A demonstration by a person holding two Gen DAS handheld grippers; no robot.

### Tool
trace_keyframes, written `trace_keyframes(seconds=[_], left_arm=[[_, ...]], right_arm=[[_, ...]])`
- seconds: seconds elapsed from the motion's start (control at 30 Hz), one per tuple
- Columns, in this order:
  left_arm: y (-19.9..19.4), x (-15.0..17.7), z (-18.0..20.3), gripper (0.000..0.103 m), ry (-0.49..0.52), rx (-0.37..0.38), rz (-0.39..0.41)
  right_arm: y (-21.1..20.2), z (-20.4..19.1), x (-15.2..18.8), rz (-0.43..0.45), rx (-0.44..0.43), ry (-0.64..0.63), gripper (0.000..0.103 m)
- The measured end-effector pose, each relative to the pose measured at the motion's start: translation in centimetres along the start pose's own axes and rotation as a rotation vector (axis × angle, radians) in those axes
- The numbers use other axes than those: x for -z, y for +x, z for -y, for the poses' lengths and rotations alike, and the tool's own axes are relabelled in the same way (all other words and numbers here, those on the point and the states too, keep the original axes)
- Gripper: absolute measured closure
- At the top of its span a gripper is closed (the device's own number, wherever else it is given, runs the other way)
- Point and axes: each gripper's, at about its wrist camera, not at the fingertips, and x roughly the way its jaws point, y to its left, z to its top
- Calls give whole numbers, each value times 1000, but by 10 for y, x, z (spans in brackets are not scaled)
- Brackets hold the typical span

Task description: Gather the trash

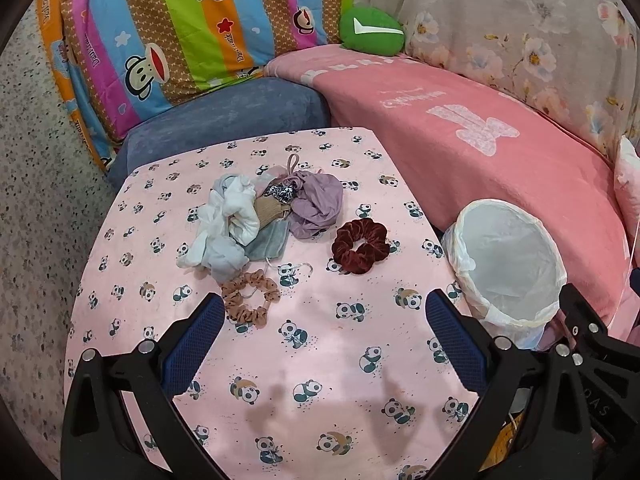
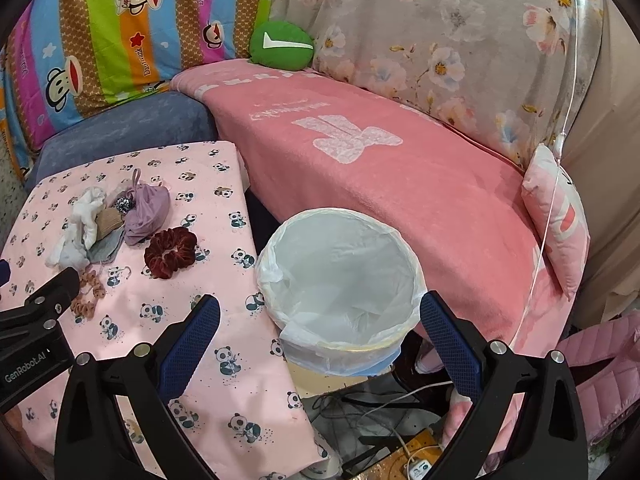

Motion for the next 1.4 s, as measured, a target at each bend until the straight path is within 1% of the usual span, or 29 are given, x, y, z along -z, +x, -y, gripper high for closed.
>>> trace_keyframes(seconds=[0.2,0.5,0.77,1.1,1.4], left_arm=[[1,-2,-6,7,2,22,-8],[2,0,-3,7,33,44,-16],[5,1,0,7,31,30,-25],[14,-3,7,7,-7,-10,-42],[14,-6,10,7,-30,-34,-36]], right_arm=[[-9,-3,0,6,12,25,5],[-14,-3,4,4,30,48,5],[-9,-2,4,-2,13,37,5],[5,3,-4,1,-35,3,5],[13,9,-10,4,-66,-12,5]])
